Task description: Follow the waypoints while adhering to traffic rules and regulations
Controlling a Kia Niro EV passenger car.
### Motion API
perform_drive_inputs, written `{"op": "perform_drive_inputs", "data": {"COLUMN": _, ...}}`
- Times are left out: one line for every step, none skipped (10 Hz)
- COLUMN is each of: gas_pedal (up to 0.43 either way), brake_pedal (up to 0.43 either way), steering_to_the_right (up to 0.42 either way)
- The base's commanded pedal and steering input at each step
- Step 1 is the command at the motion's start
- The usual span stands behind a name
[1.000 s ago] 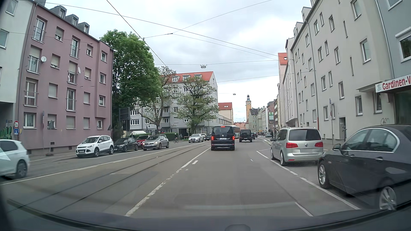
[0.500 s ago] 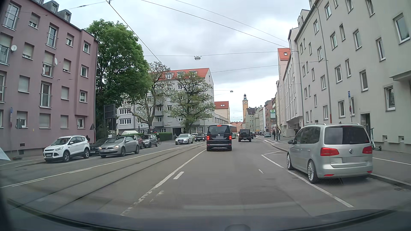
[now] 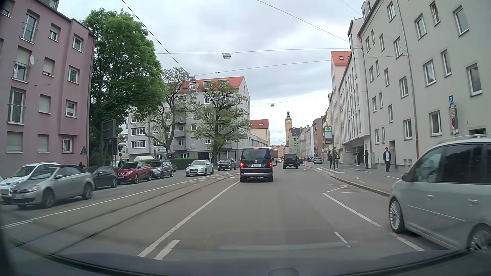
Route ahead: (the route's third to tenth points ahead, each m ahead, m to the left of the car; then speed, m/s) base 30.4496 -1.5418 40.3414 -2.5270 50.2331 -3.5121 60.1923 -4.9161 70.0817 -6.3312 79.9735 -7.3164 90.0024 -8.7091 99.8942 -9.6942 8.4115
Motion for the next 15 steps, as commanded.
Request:
{"op": "perform_drive_inputs", "data": {"gas_pedal": 0.15, "brake_pedal": 0.0, "steering_to_the_right": 0.035}}
{"op": "perform_drive_inputs", "data": {"gas_pedal": 0.15, "brake_pedal": 0.0, "steering_to_the_right": 0.043}}
{"op": "perform_drive_inputs", "data": {"gas_pedal": 0.157, "brake_pedal": 0.0, "steering_to_the_right": 0.05}}
{"op": "perform_drive_inputs", "data": {"gas_pedal": 0.169, "brake_pedal": 0.0, "steering_to_the_right": 0.055}}
{"op": "perform_drive_inputs", "data": {"gas_pedal": 0.177, "brake_pedal": 0.0, "steering_to_the_right": 0.063}}
{"op": "perform_drive_inputs", "data": {"gas_pedal": 0.197, "brake_pedal": 0.0, "steering_to_the_right": 0.07}}
{"op": "perform_drive_inputs", "data": {"gas_pedal": 0.209, "brake_pedal": 0.0, "steering_to_the_right": 0.072}}
{"op": "perform_drive_inputs", "data": {"gas_pedal": 0.209, "brake_pedal": 0.0, "steering_to_the_right": 0.072}}
{"op": "perform_drive_inputs", "data": {"gas_pedal": 0.209, "brake_pedal": 0.0, "steering_to_the_right": 0.073}}
{"op": "perform_drive_inputs", "data": {"gas_pedal": 0.177, "brake_pedal": 0.0, "steering_to_the_right": 0.072}}
{"op": "perform_drive_inputs", "data": {"gas_pedal": 0.079, "brake_pedal": 0.0, "steering_to_the_right": 0.071}}
{"op": "perform_drive_inputs", "data": {"gas_pedal": 0.0, "brake_pedal": 0.0, "steering_to_the_right": 0.071}}
{"op": "perform_drive_inputs", "data": {"gas_pedal": 0.0, "brake_pedal": 0.0, "steering_to_the_right": 0.07}}
{"op": "perform_drive_inputs", "data": {"gas_pedal": 0.0, "brake_pedal": 0.0, "steering_to_the_right": 0.062}}
{"op": "perform_drive_inputs", "data": {"gas_pedal": 0.0, "brake_pedal": 0.0, "steering_to_the_right": 0.047}}
